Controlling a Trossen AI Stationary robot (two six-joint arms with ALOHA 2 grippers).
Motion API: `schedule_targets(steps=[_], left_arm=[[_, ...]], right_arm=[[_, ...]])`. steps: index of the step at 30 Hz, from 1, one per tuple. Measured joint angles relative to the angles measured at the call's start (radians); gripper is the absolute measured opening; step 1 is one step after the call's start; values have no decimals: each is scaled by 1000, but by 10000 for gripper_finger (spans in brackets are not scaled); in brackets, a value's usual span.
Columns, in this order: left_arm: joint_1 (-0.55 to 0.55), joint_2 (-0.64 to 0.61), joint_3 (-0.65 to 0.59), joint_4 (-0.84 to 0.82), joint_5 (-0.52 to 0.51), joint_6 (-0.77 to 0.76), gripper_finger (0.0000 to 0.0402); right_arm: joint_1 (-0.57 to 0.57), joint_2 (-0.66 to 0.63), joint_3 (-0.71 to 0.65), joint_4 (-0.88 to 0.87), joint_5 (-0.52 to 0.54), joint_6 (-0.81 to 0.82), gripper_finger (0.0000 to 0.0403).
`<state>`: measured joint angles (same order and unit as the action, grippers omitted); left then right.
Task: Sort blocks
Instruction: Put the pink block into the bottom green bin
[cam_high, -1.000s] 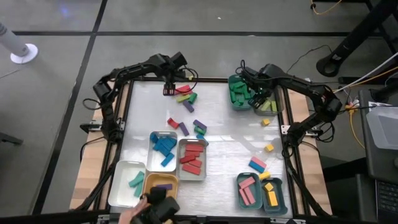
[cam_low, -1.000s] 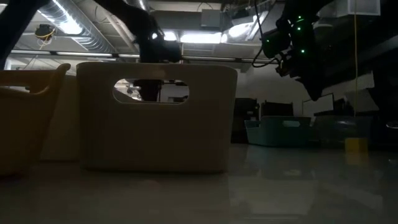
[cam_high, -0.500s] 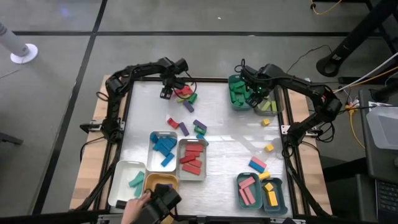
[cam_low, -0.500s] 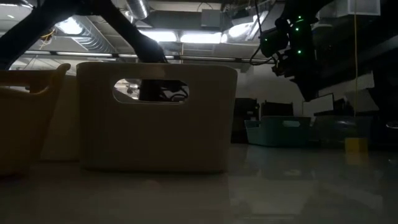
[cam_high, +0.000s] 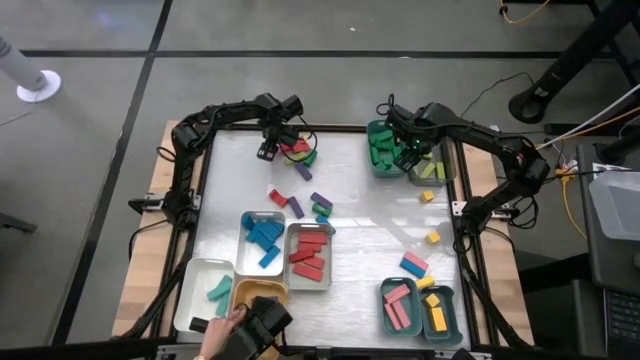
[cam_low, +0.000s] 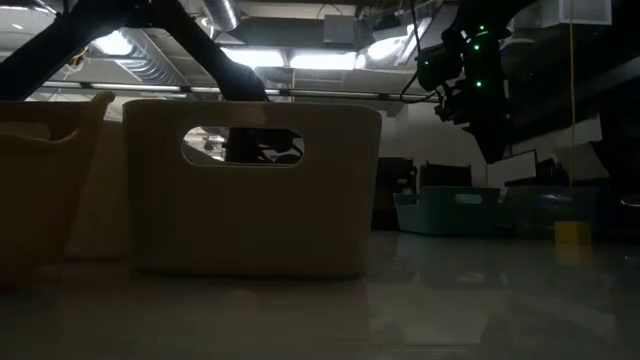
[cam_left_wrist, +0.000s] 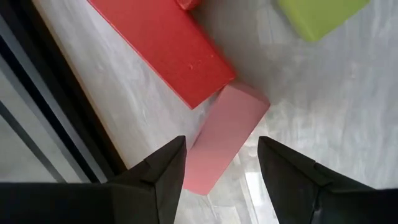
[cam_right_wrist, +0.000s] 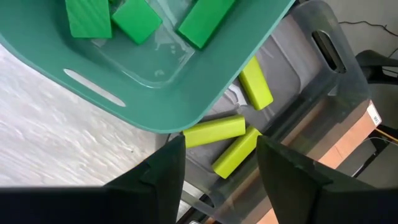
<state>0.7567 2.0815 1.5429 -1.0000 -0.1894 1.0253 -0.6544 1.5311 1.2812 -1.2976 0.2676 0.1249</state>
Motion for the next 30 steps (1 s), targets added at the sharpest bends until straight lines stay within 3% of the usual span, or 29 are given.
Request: schedule_targets(steps=[22, 30], left_arm=[[-2, 0, 21, 15, 6, 6, 188], [-2, 0, 21, -62, 34, -30, 188]], right_arm=[[0, 0, 0, -2, 0, 0, 195], [0, 0, 0, -2, 0, 0, 195]])
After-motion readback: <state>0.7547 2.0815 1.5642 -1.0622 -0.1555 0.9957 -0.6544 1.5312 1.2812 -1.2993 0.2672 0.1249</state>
